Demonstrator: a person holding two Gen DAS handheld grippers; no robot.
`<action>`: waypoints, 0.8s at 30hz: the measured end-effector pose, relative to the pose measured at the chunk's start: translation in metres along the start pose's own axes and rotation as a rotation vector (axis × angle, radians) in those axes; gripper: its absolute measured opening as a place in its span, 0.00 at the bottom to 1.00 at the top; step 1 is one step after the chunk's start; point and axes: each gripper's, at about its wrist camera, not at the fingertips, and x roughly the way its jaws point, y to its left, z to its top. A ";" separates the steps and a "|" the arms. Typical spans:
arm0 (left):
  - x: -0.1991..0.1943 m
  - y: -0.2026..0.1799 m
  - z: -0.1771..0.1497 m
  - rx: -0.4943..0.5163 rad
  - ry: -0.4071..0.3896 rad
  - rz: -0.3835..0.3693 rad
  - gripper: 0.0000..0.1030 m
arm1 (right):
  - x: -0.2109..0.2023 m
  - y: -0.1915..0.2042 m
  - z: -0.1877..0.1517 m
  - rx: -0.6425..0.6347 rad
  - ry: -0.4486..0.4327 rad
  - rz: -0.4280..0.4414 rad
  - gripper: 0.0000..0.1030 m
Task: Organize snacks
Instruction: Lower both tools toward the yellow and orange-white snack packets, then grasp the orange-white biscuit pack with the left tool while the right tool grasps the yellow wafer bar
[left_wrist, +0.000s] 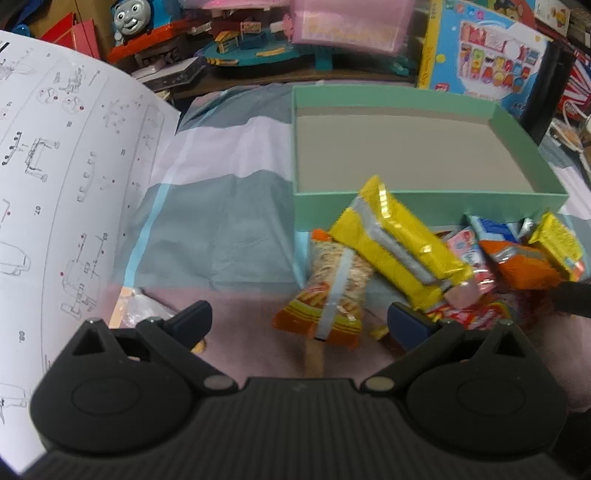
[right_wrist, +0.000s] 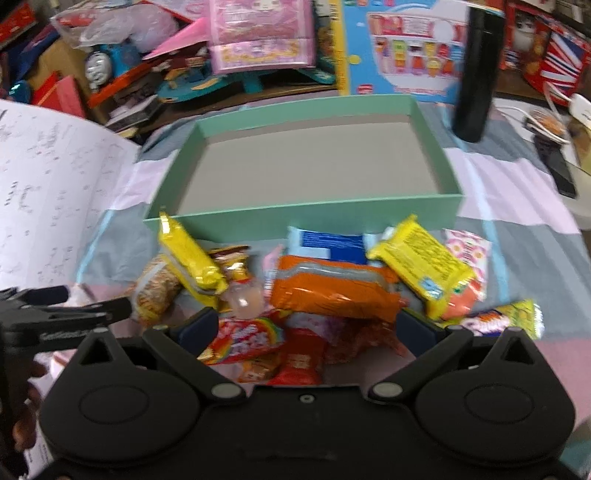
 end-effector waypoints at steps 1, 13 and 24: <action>0.005 0.003 0.000 0.002 0.007 0.000 1.00 | 0.001 0.002 0.001 -0.012 -0.003 0.015 1.00; 0.058 -0.012 0.018 0.109 0.039 -0.119 0.48 | 0.036 0.047 0.030 -0.128 -0.009 0.181 0.59; 0.071 0.019 0.005 0.025 0.113 -0.170 0.49 | 0.098 0.091 0.051 -0.269 0.081 0.267 0.41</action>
